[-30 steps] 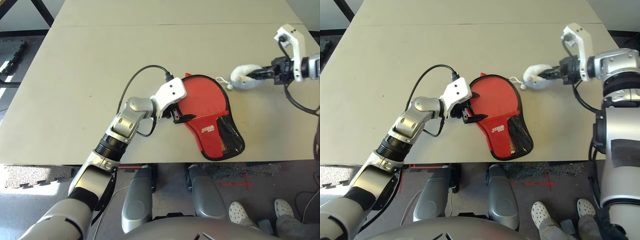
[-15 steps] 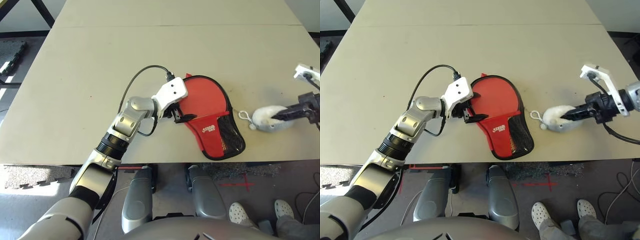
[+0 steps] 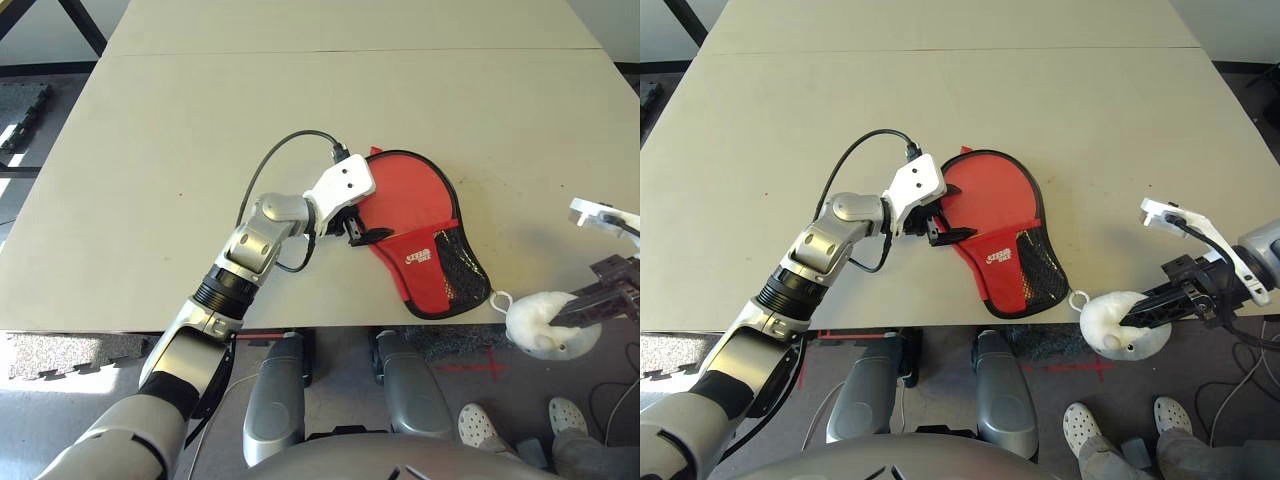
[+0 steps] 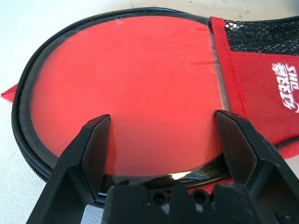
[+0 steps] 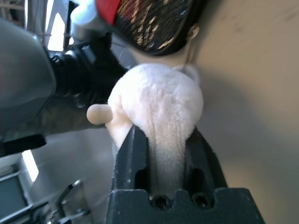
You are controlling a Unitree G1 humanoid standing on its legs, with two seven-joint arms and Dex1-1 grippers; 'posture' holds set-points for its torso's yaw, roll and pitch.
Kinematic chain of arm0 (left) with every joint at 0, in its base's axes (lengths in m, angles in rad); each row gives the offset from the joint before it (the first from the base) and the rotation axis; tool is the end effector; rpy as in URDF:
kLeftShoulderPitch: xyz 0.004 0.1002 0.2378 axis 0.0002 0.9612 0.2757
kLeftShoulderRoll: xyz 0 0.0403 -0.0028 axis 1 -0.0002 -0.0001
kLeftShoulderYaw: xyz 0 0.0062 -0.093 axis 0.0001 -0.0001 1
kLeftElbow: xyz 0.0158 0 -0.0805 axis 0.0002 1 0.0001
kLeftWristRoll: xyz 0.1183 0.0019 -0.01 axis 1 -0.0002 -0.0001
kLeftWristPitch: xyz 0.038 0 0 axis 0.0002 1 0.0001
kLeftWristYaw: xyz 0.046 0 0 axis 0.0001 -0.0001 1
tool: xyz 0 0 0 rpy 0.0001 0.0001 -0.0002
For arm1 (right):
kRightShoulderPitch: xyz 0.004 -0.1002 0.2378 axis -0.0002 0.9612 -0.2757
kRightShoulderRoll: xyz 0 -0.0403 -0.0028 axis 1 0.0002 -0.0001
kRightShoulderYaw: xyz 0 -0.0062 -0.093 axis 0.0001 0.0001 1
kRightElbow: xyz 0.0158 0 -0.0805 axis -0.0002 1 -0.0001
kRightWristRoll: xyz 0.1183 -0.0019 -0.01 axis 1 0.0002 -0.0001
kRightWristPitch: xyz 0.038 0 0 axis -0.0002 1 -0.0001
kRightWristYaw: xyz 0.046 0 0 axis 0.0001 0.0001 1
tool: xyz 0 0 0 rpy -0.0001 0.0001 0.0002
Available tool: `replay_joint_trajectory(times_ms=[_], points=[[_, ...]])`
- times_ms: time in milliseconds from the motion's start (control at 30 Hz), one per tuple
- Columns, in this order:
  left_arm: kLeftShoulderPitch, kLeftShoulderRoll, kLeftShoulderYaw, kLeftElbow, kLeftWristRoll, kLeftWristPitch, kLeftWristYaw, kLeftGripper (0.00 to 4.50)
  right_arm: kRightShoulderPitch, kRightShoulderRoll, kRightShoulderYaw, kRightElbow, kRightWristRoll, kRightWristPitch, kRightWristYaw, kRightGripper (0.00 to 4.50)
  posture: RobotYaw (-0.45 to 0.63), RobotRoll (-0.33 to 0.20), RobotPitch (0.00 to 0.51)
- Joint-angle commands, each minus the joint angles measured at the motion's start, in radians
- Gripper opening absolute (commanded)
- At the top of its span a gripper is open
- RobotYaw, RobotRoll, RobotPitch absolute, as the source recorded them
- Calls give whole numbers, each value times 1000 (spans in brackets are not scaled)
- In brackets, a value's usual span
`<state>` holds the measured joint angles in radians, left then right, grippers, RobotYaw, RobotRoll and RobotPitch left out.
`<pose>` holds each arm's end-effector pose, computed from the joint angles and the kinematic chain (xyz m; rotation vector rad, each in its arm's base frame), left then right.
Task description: Store the ping-pong paddle in its case and zip it.
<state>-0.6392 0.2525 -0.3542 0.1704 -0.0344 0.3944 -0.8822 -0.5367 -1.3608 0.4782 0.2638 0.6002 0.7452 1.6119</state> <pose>0.3072 0.0913 0.1502 0.4188 0.1661 -1.1986 0.2547 -0.3413 0.1972 -0.0248 1.1093 1.1316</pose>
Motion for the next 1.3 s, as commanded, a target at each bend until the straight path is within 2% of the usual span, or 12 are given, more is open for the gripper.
replay_joint_trajectory(times_ms=[33,200,233,333,433,600,733,867,1100,1300], points=[[40,18,-44,10,25,46,-5,4500,-63,-14,-22,64,-4,-10,3,2401,-141,0,254],[38,30,-9,-90,-20,104,-14,4500,-192,11,-34,213,-2,-40,3,4280,-129,0,244],[35,32,7,-117,-39,128,-15,4500,-217,21,-37,248,-7,-43,3,4461,-126,0,243],[22,52,59,-192,-95,192,-18,4500,-288,75,-67,393,-47,-77,3,4461,-119,0,239],[6,67,142,-241,-151,248,4,4500,-371,171,-161,587,-113,-128,-36,4461,-112,0,236],[-34,79,355,-213,-207,263,147,4500,-426,308,-367,809,-163,-317,-342,4461,-86,0,231],[-42,73,517,-108,-182,177,354,4500,-408,383,-516,893,-191,-512,-611,4461,-79,0,231],[-24,90,607,-13,-144,57,516,4500,-386,436,-635,928,-196,-633,-765,4461,-53,0,232],[48,105,722,83,-115,-112,730,4500,-327,507,-773,942,-212,-807,-978,4461,-54,0,238],[111,96,719,101,-94,-221,794,4500,-299,535,-830,948,-234,-856,-1061,4461,-40,0,257]])
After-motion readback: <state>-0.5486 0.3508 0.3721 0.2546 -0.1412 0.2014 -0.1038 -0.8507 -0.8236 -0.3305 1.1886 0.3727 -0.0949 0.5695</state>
